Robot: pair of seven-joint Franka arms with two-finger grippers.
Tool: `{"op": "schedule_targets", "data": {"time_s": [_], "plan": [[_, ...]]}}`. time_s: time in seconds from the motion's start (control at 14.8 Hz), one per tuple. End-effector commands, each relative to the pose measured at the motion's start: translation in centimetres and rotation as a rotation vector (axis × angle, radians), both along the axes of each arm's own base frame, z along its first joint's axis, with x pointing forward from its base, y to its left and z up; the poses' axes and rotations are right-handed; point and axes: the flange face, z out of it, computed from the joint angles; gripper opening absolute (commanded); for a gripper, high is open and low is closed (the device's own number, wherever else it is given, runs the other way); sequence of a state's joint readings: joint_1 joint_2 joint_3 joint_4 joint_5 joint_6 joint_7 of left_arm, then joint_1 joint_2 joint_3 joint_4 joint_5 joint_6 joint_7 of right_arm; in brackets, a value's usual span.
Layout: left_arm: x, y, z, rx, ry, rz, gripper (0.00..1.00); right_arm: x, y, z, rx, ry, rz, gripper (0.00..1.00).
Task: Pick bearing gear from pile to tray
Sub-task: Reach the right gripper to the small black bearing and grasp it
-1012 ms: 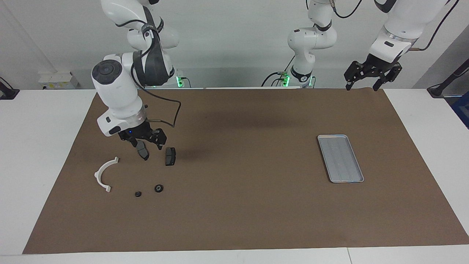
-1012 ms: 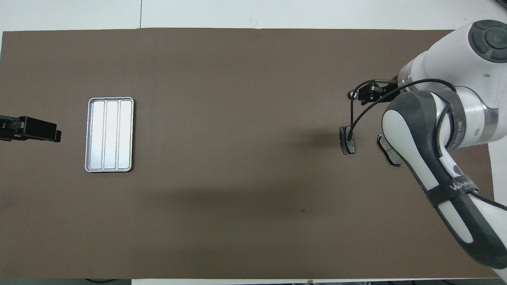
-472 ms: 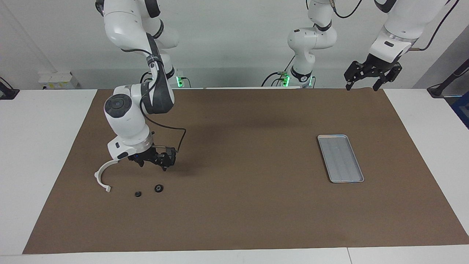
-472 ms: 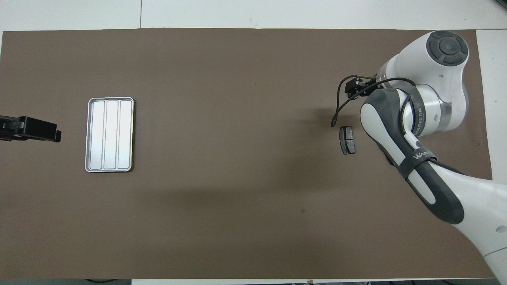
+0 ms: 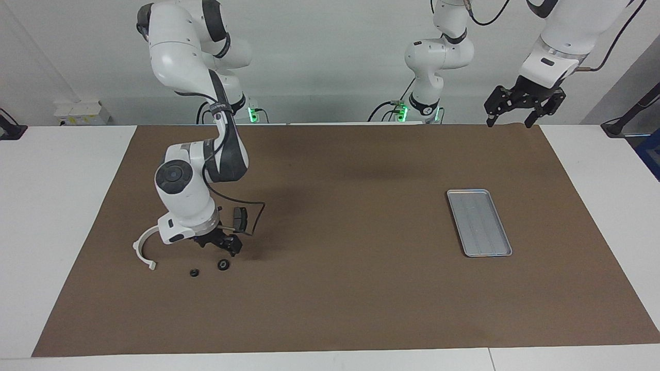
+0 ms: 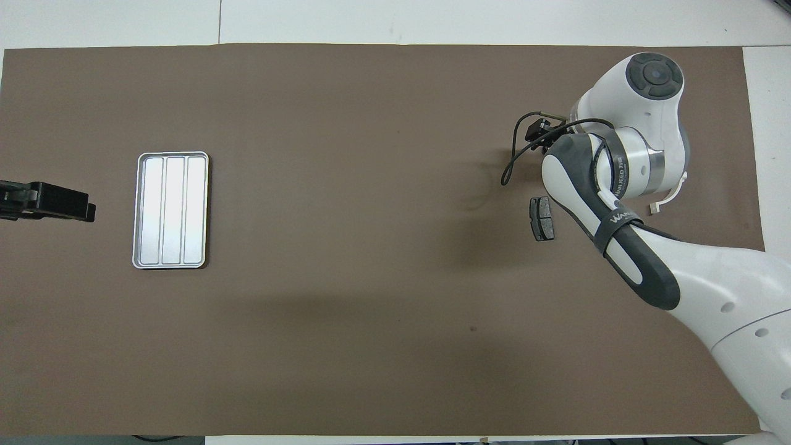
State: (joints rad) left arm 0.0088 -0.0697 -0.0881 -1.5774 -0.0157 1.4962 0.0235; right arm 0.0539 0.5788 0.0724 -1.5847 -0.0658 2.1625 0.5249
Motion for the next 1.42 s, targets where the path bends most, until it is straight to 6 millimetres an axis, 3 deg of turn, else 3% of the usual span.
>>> {"op": "schedule_targets", "data": {"time_s": [0.0, 0.34, 1.01, 1.15, 1.28, 1.35], "plan": [[-1.1, 0.0, 0.0, -0.011, -0.003, -0.003, 1.00, 0.6, 0.6, -1.6, -0.012, -0.003, -0.016, 0.95], [-1.1, 0.0, 0.0, -0.011, -0.003, -0.002, 1.00, 1.0, 0.4, -2.5, -0.042, -0.024, 0.007, 0.93], [-1.1, 0.0, 0.0, -0.011, -0.002, -0.003, 1.00, 1.5, 0.5, -2.1, -0.027, -0.072, 0.004, 0.84], [-1.1, 0.0, 0.0, -0.011, -0.003, -0.003, 1.00, 1.6, 0.1, -2.1, -0.025, -0.089, 0.000, 0.74], [-1.1, 0.0, 0.0, -0.011, -0.003, -0.003, 1.00, 1.6, 0.1, -2.0, -0.024, -0.090, 0.000, 0.58], [-1.1, 0.0, 0.0, -0.011, -0.003, -0.002, 1.00, 1.6, 0.0, -2.2, -0.021, -0.088, -0.006, 0.56]]}}
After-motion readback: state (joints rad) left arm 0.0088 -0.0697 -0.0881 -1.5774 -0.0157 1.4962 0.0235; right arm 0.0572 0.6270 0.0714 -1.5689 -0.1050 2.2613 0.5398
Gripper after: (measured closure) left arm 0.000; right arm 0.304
